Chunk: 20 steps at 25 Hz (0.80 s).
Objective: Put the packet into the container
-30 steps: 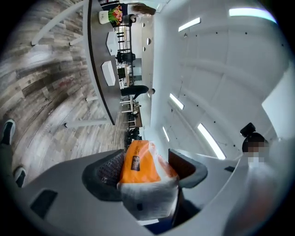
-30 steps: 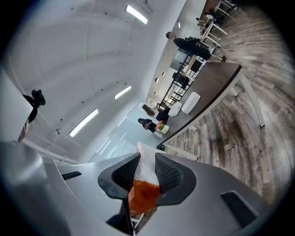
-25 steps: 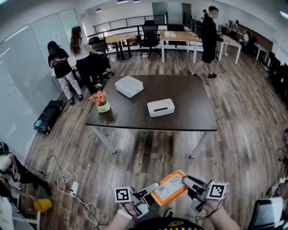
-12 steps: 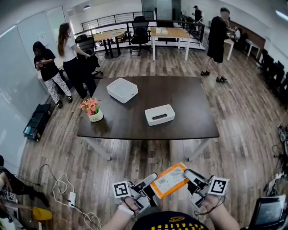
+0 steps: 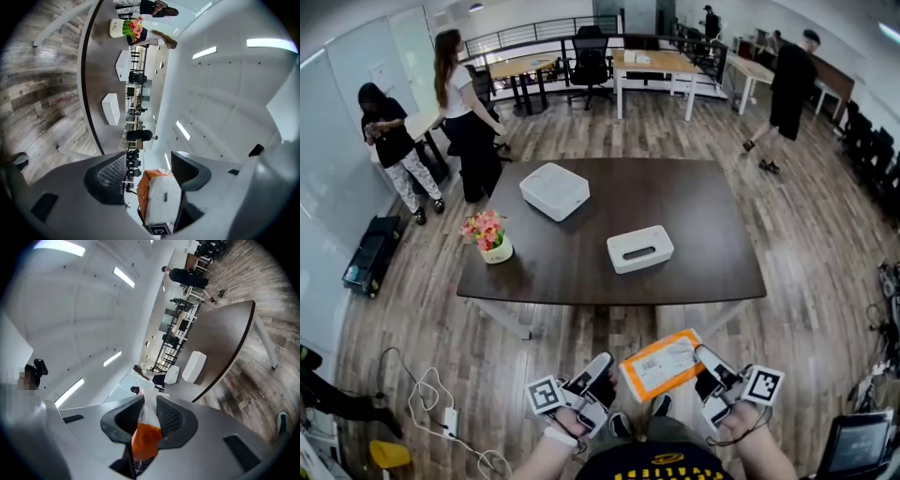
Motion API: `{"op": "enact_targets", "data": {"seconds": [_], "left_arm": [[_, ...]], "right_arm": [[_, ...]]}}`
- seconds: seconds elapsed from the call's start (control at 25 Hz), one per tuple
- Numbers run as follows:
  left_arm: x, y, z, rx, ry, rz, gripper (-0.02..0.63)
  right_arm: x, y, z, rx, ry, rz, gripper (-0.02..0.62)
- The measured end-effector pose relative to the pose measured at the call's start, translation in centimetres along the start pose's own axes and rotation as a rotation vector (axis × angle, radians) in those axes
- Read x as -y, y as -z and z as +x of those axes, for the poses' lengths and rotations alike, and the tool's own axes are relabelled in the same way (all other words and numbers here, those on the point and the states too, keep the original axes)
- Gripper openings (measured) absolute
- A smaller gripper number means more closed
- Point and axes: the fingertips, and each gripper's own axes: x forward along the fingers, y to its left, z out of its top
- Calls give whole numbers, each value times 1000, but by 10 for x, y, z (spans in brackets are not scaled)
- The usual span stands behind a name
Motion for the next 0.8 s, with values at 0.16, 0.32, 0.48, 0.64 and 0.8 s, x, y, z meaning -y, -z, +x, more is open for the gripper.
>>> {"op": "enact_targets", "data": {"seconds": [0.16, 0.32, 0.48, 0.64, 0.8], "left_arm": [[-1, -6, 14, -77, -77, 134, 287], [6, -3, 42, -150, -112, 225, 287], [3, -10, 81, -168, -167, 312, 287], [-5, -28, 124, -158, -235, 392, 287], [-14, -41, 163, -127, -266, 394, 287]], "right_arm": [[28, -31, 17, 48, 52, 13, 89], [59, -55, 41, 47, 82, 13, 89], [86, -83, 67, 21, 91, 10, 89], [98, -119, 98, 0, 79, -3, 89], [104, -146, 124, -11, 49, -17, 89]]}}
